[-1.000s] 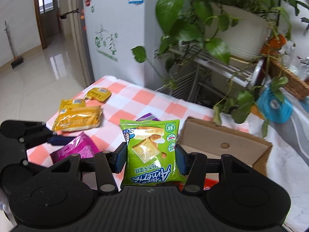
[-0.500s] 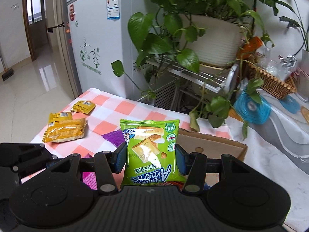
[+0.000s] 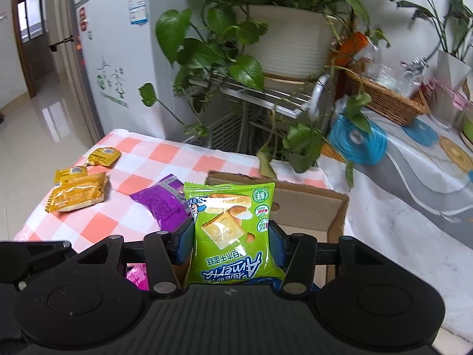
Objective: Organize snacks
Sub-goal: 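Carry both bags to the cardboard box and release them inside, then withdraw both tools from the box toward the purple and yellow bags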
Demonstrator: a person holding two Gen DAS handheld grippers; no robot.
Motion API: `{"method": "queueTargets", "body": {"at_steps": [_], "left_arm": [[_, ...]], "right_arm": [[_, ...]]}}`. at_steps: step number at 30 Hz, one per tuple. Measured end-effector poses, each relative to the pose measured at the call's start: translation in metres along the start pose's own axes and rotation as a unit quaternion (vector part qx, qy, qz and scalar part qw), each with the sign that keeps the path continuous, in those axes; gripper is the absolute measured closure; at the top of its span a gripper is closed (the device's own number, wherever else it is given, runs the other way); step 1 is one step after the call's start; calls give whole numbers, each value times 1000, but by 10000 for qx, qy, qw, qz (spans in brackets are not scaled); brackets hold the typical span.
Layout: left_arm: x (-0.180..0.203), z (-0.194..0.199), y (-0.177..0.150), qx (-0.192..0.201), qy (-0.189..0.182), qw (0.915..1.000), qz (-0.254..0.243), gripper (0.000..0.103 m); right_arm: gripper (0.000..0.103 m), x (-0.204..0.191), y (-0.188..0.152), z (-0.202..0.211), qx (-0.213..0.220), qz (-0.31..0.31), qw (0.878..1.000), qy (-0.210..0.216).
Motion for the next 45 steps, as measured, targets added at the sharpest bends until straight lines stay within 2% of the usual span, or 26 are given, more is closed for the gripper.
{"method": "queueTargets", "body": {"at_steps": [3,5,10,19,26,45], "left_arm": [[7,-1,0,64,-105,9999,-44,47],[10,1,-1,125,-148,9998,-84,36],[9,4,0,145,-213,9997,5,31],[-3,9,-1,51,-27,9999,149,28],[-19,14,-6,-9,212,9995,247,27],[-92,33,-31,-248,907,9922,815,26]], "right_arm": [[42,4,-2,-3,-87,-76,9999,-73],[39,5,-2,-4,-100,-137,9998,-110],[32,5,1,-3,-42,-256,9996,-65],[26,-6,6,-8,-22,-196,9998,-40],[24,-21,13,-11,39,-118,9998,148],[21,-72,29,-34,-82,156,9980,610]]}}
Point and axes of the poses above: each gripper's, at about its wrist camera, not at the fingertips, and z roughly against the way its jaws point, x to its right, y to its top, the point moved 3 cm from there along -z, roughly the way its jaws point, and after that the axes turned 9 degrees about -x, right-handed, at the moved point
